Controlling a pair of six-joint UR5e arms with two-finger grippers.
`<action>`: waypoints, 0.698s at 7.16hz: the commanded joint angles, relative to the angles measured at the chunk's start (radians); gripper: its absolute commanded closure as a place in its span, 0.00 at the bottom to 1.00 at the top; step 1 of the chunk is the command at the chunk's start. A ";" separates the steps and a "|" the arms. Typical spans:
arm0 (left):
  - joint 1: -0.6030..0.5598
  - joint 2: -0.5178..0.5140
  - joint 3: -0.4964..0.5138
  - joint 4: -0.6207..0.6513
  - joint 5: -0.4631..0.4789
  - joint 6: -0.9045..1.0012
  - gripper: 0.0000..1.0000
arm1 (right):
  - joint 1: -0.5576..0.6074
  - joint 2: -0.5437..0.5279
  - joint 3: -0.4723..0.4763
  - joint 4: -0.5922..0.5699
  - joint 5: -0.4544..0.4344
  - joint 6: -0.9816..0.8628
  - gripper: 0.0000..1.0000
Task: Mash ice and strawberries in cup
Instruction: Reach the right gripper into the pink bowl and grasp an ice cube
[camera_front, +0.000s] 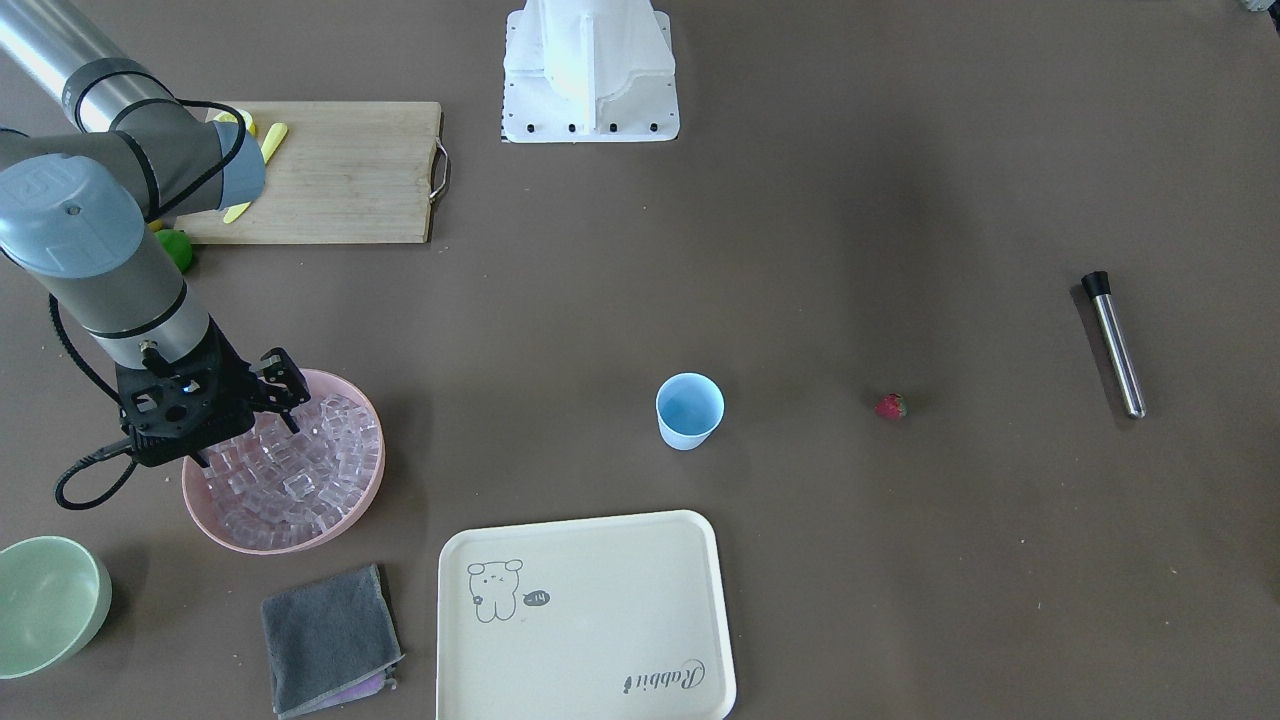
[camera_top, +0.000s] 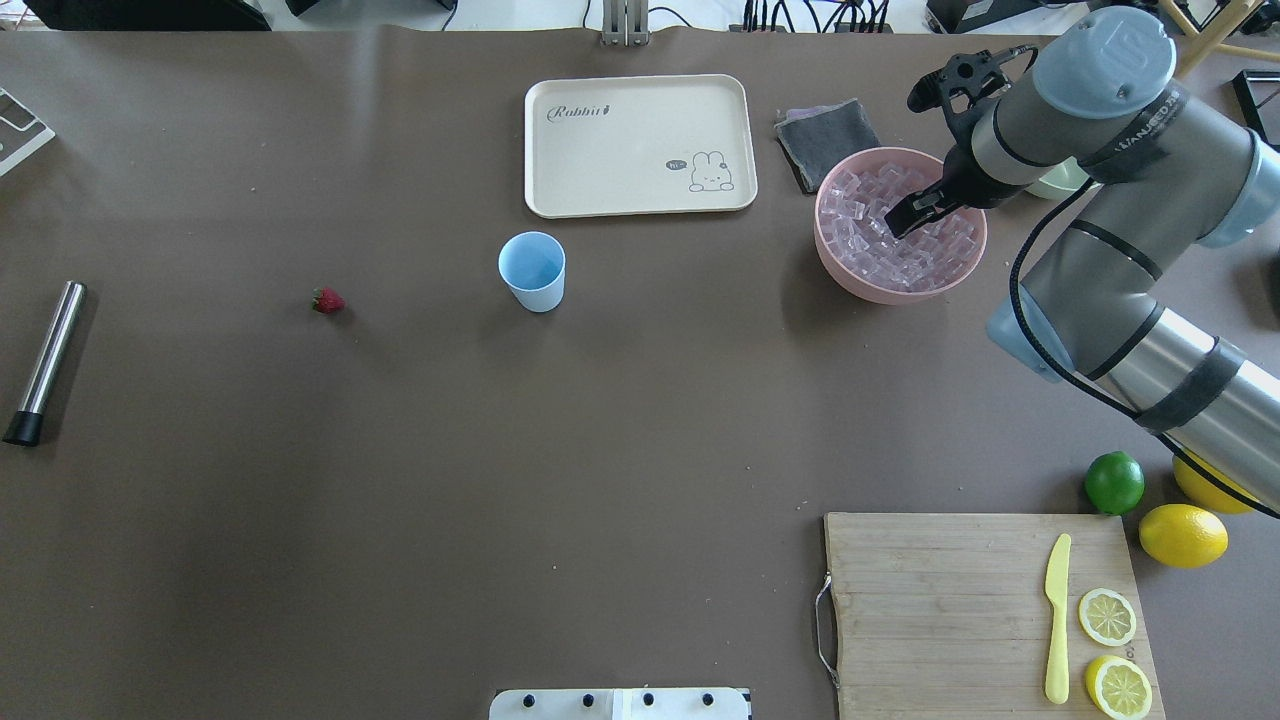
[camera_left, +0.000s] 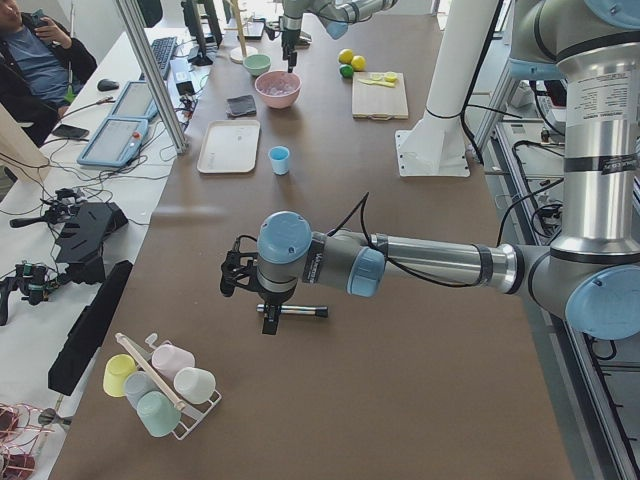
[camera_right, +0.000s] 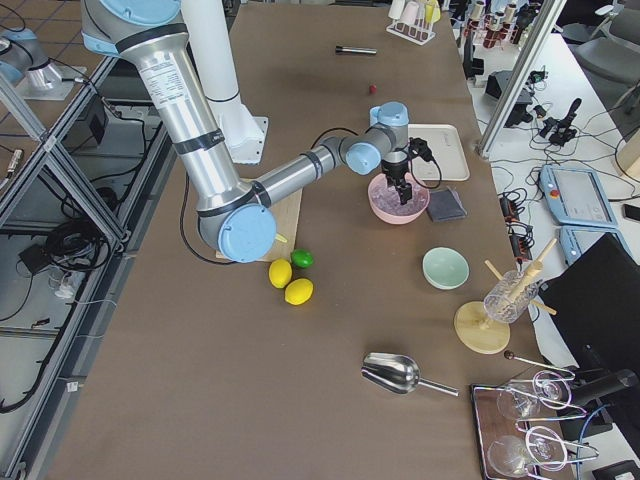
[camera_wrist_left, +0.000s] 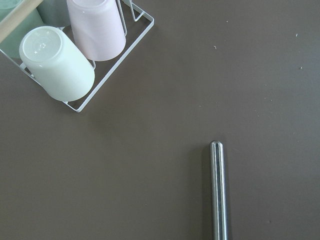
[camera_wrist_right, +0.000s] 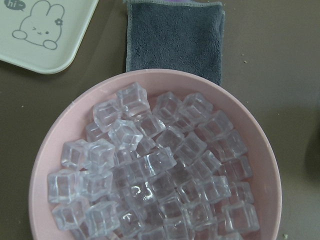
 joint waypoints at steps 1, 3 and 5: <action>0.000 0.006 -0.010 -0.001 0.000 0.000 0.02 | 0.008 0.035 -0.054 0.049 -0.003 -0.118 0.07; -0.006 0.012 -0.024 0.000 0.000 0.000 0.02 | -0.012 0.060 -0.078 0.064 -0.030 -0.142 0.08; -0.008 0.012 -0.019 0.000 0.000 0.000 0.02 | -0.029 0.057 -0.156 0.170 -0.041 -0.175 0.13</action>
